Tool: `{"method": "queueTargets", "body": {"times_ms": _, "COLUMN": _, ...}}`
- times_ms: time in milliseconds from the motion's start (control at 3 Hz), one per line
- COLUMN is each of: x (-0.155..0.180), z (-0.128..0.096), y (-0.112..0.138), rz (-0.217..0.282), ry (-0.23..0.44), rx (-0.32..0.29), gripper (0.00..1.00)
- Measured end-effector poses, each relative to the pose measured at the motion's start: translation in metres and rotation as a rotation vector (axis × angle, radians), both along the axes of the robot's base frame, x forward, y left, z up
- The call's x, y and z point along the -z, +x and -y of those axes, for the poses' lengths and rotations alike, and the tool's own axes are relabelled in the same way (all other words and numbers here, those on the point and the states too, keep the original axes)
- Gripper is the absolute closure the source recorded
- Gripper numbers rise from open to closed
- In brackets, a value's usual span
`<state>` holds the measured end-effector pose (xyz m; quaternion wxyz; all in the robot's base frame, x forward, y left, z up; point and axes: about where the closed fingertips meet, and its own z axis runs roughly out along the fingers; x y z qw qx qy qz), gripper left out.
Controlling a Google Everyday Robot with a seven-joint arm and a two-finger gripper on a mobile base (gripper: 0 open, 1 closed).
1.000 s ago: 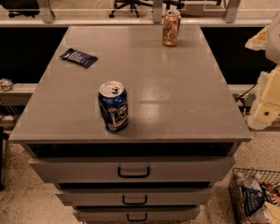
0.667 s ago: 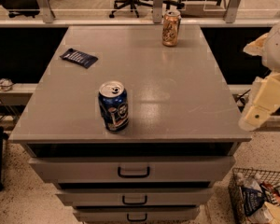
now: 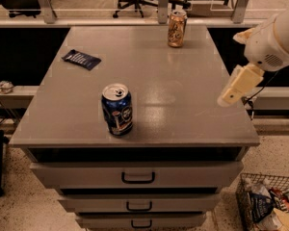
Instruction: Knock orange can over
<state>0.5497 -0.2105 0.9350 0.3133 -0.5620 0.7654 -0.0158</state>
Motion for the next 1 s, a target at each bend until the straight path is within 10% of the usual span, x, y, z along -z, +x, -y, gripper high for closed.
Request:
{"method": "queueTargets", "body": {"times_ms": 667, "x": 0.017, "z": -0.004, "y": 0.143, "rz": 0.140, "ry": 0.207, "rx": 0.030, "gripper": 0.00}}
{"method": "queueTargets", "body": {"times_ms": 1000, "x": 0.017, "z": -0.004, "y": 0.143, "rz": 0.140, "ry": 0.207, "rx": 0.030, "gripper": 0.00}}
